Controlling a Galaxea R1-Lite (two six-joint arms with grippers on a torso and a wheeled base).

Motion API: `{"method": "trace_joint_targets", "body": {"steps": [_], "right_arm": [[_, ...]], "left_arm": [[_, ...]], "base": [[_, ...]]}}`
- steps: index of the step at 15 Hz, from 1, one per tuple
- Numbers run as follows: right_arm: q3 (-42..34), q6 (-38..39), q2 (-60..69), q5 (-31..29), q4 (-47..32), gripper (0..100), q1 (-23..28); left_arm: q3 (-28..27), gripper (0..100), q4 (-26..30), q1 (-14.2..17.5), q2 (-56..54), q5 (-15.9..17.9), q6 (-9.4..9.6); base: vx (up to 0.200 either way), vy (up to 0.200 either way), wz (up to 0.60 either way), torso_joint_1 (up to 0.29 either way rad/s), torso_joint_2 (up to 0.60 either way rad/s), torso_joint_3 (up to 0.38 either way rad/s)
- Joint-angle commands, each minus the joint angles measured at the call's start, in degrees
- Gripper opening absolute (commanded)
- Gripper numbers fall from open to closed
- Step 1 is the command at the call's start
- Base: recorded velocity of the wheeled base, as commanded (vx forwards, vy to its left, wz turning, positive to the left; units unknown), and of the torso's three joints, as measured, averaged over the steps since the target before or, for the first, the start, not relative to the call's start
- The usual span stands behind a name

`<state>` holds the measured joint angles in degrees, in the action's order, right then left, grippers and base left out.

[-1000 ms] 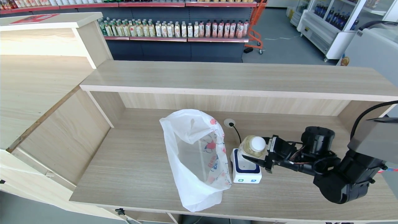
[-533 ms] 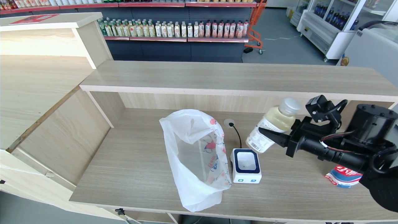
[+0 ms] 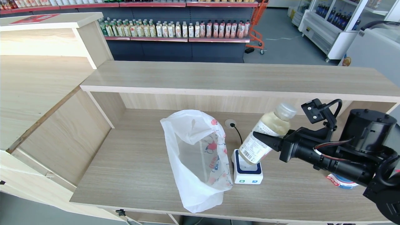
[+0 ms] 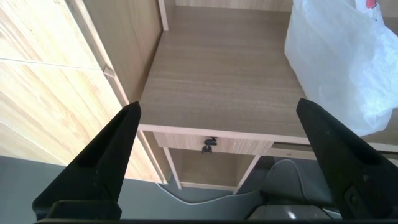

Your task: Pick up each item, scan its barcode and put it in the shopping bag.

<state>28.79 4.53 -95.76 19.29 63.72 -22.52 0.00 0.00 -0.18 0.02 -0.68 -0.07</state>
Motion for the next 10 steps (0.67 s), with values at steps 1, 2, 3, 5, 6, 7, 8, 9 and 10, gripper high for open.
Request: {"method": "trace_joint_targets", "body": {"steps": [1, 2, 3, 5, 6, 7, 8, 9, 10], "right_arm": [[0.1, 0.0, -1.7, 0.1, 0.1, 0, -0.2], [0.0, 0.4, -1.7, 0.1, 0.1, 0, -0.2], [0.1, 2.1, -1.7, 0.1, 0.0, 0, -0.3], [0.3, 4.5, -1.7, 0.1, -0.1, 0, -1.3], [0.1, 4.5, -1.8, 0.1, -0.1, 0, -1.6], [-0.3, 4.6, -2.2, 0.1, -0.1, 0, -2.2], [-0.7, 4.6, -2.7, 0.1, -0.1, 0, -2.4], [-0.7, 4.6, -3.9, -0.1, 0.0, 0, -2.4], [-0.5, 4.5, -5.4, -0.3, 0.0, 0, -2.4]], "left_arm": [[0.0, 100, 0.0, 0.0, 0.0, 0.0, -0.1], [0.0, 100, 0.0, 0.0, 0.0, 0.0, -0.01], [0.0, 100, 0.0, 0.0, 0.0, 0.0, -0.19], [0.0, 100, 0.0, 0.0, 0.0, 0.0, 0.07], [0.0, 100, 0.0, 0.0, 0.0, 0.0, 0.16], [0.0, 100, 0.0, 0.0, 0.0, 0.0, -0.01], [0.0, 100, 0.0, 0.0, 0.0, 0.0, -0.01], [0.0, 100, 0.0, 0.0, 0.0, 0.0, -0.01], [0.0, 100, 0.0, 0.0, 0.0, 0.0, -0.01]], "base": [[0.0, 0.0, 0.0, 0.0, 0.0, 0.0], [0.0, 0.2, 0.0, 0.002, 0.0, 0.002], [0.0, 0.2, 0.0, 0.002, 0.0, -0.007], [0.0, 0.2, 0.0, -0.01, 0.0, 0.005], [0.0, 0.2, 0.0, 0.032, 0.02, 0.002], [0.0, 0.2, 0.0, 0.012, 0.0, 0.002], [0.0, 0.0, 0.0, 0.0, 0.0, 0.0], [0.0, 0.0, 0.0, 0.0, 0.0, 0.0], [0.0, 0.0, 0.0, 0.0, 0.0, 0.0]]}}
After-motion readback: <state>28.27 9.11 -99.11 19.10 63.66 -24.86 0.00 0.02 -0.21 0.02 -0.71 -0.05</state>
